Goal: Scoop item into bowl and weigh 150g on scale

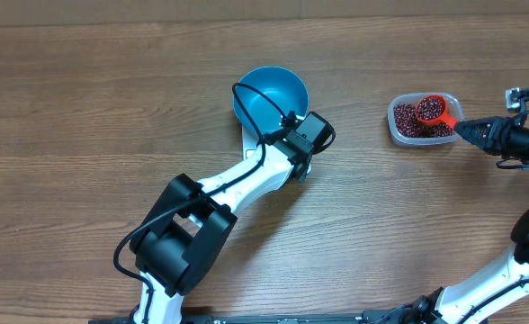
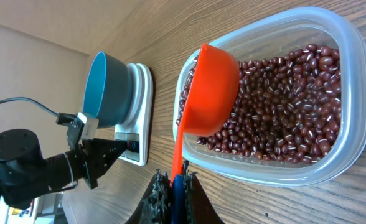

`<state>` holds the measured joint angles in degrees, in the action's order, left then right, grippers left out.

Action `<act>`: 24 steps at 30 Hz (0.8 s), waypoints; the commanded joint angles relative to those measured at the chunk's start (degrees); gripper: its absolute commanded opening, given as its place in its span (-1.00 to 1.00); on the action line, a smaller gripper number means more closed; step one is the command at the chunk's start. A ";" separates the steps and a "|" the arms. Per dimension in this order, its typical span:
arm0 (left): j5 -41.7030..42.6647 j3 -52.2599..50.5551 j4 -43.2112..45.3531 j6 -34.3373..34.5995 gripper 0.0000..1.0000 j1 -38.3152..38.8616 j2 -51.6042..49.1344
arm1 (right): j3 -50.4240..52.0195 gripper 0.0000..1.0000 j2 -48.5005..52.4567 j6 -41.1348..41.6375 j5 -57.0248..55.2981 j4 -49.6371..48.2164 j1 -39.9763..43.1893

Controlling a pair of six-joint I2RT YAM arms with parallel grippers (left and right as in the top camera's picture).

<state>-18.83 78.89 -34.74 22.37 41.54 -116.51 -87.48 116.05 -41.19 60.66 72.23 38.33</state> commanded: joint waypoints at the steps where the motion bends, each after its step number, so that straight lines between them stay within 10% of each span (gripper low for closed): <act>1: 0.92 4.15 -1.81 0.96 -0.92 0.20 2.01 | -0.22 -0.93 0.13 -0.94 1.95 -0.09 0.28; 24: 7.04 7.45 -26.25 -7.15 -0.91 -2.64 23.23 | -0.22 -0.93 0.13 -0.92 2.01 0.55 0.26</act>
<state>-10.76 85.62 -59.86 18.06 38.98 -94.80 -87.48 116.05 -41.15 60.64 72.93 38.33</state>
